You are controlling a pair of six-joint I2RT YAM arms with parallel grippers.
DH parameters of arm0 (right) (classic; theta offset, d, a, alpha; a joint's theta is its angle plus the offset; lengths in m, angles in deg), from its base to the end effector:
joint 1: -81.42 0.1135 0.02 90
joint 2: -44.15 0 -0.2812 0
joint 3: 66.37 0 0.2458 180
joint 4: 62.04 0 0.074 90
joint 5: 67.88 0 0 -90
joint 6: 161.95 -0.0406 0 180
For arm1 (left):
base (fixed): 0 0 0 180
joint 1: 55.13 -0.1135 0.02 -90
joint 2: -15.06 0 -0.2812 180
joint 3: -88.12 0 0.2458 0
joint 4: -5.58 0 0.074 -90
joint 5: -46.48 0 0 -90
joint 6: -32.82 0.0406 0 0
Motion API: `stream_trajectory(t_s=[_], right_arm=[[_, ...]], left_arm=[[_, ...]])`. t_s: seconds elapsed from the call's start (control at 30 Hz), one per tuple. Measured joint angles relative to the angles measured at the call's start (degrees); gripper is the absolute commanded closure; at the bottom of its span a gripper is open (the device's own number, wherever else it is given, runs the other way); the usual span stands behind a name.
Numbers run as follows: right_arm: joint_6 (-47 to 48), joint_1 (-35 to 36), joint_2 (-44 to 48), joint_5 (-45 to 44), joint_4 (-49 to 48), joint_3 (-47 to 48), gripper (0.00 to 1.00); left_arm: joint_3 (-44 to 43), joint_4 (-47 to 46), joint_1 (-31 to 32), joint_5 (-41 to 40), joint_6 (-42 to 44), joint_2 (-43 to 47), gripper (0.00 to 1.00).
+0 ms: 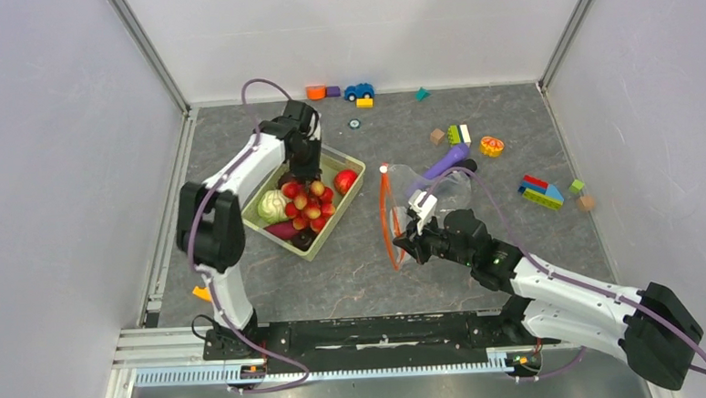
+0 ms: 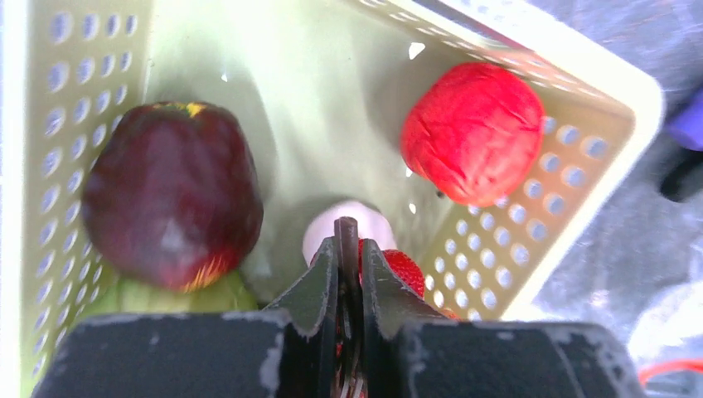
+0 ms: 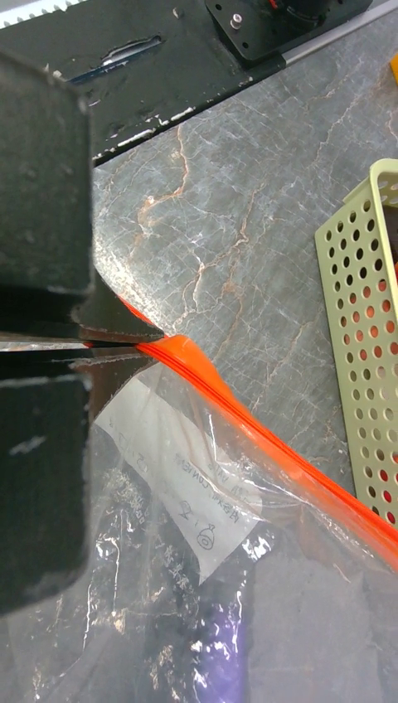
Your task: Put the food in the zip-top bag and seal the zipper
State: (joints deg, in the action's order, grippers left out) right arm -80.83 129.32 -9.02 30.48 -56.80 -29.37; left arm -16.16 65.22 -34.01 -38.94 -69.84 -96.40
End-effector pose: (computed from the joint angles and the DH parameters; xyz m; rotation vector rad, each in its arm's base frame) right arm 0.1256 0.1478 0.2284 -0.7707 1.8731 0.7861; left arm 0.3830 -0.1514 0.2393 0.2266 2.7557 -0.2705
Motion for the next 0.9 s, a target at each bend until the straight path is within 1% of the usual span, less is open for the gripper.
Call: stream_trajectory(t_s=[0.1, 0.23, 0.43, 0.53, 0.7, 0.9], right_arm=[[-0.04, 0.0, 0.63, -0.76, 0.0, 0.0, 1.0], [-0.22, 0.0, 1.73, -1.18, -0.02, -0.24, 1.0], [-1.6, 0.0, 2.23, -1.64, -0.04, -0.24, 1.0], [-3.37, 0.0, 2.12, -1.03, 0.24, -0.04, 1.0], [-6.91, 0.0, 1.11, 3.82, 1.11, 2.78, 1.0], [-11.91, 0.0, -0.28, 13.2, 0.5, 8.81, 1.0]], left_arm=[[2.8, -2.01, 0.0, -0.2, -1.33, 7.04, 0.98], [7.61, -7.17, 0.0, -0.55, -3.21, 18.05, 0.98], [19.19, -17.97, 0.57, -1.79, -6.99, 35.3, 0.98], [24.28, -22.43, 1.38, -2.08, -8.59, 42.58, 0.98], [31.56, -31.26, 3.06, 0.2, -11.54, 54.1, 0.98], [34.16, -37.59, 4.74, 4.85, -14.03, 61.35, 0.98]])
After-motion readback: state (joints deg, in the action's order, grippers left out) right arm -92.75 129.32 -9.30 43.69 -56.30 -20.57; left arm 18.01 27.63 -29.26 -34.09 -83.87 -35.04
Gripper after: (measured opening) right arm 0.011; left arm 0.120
